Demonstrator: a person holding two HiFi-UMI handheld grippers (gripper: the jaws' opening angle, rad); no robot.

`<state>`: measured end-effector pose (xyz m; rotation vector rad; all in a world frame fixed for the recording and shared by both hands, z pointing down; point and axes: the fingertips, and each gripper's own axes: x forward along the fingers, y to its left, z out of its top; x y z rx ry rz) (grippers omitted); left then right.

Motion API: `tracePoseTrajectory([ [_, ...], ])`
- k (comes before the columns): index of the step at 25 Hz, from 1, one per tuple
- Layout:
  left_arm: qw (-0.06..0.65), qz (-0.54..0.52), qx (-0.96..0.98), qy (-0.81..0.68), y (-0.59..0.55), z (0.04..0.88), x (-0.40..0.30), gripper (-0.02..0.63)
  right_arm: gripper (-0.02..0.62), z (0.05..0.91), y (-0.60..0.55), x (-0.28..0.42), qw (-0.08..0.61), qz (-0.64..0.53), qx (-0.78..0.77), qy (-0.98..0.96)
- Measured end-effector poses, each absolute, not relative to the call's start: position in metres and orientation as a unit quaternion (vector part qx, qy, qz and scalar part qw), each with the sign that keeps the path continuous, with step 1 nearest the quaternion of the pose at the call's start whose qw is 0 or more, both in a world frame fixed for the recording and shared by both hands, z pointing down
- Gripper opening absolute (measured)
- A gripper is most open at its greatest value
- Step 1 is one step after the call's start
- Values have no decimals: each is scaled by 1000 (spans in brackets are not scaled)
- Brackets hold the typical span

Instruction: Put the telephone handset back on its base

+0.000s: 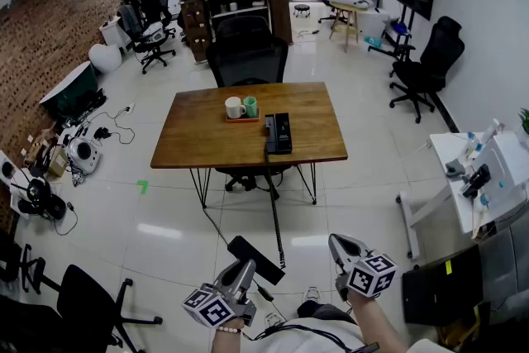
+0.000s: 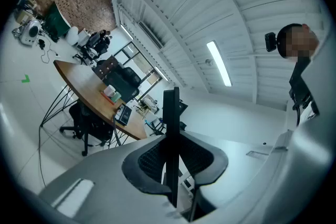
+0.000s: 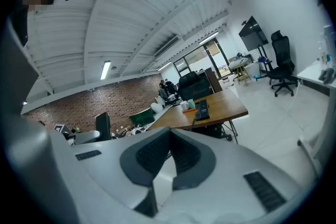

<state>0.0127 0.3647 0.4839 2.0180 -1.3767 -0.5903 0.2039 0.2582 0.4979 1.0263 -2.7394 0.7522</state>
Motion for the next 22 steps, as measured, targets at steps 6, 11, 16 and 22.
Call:
tracePoseTrajectory([
  [6,307,-230,762,-521,365,484,3,71,0,497,258,195,60,245,338,-906],
  [11,306,-232,765,-518,371,484,-5,71,0,498,266,191,61,244,344,-905],
  [16,306,-225,770,-512,380,484,-12,71,0,507,285,187,62,253,352,-899],
  [22,311,-220,772,-510,395,493,-20,71,0,514,299,176,64,255,352,-898],
])
